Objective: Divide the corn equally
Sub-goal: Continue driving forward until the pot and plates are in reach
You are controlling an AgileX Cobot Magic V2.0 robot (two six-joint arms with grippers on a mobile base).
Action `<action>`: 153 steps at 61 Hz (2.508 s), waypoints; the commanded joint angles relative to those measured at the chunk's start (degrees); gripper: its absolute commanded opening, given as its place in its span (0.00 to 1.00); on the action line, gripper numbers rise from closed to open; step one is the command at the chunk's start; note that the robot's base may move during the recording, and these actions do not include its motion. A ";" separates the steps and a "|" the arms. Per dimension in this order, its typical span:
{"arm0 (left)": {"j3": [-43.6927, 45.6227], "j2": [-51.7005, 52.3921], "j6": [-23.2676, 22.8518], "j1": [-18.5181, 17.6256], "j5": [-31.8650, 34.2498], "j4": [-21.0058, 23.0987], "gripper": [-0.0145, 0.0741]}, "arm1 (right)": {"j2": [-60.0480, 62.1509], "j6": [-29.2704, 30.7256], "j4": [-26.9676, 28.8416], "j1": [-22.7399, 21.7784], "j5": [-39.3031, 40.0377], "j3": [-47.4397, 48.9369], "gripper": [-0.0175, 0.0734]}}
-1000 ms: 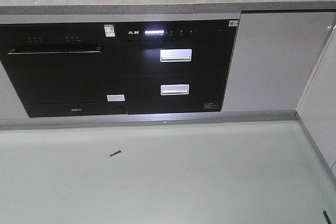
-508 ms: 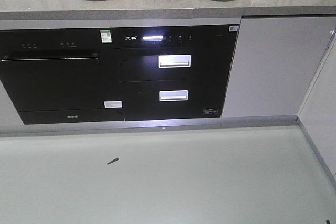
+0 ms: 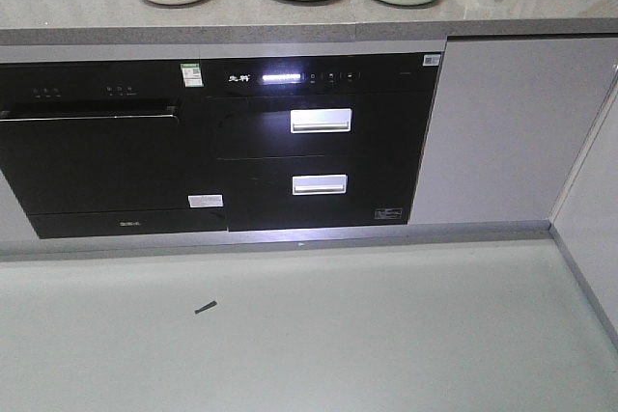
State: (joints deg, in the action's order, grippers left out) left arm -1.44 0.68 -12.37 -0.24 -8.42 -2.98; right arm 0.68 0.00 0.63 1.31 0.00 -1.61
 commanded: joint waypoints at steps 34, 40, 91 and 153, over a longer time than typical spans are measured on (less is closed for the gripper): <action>1.36 0.23 -0.56 0.05 4.63 -0.03 0.16 | 0.31 0.30 -0.63 -0.23 4.27 -1.06 0.19; 1.36 0.23 -0.56 0.05 4.63 -0.03 0.16 | 0.31 0.30 -0.63 -0.23 4.27 -1.06 0.19; 1.36 0.23 -0.56 0.05 4.63 -0.03 0.16 | 0.31 0.30 -0.63 -0.23 4.27 -1.06 0.19; 1.36 0.23 -0.56 0.05 4.63 -0.03 0.16 | 0.31 0.30 -0.63 -0.23 4.27 -1.06 0.19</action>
State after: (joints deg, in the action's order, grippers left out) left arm -1.44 0.68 -12.37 -0.24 -8.42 -2.98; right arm 0.68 0.00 0.63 1.31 0.00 -1.61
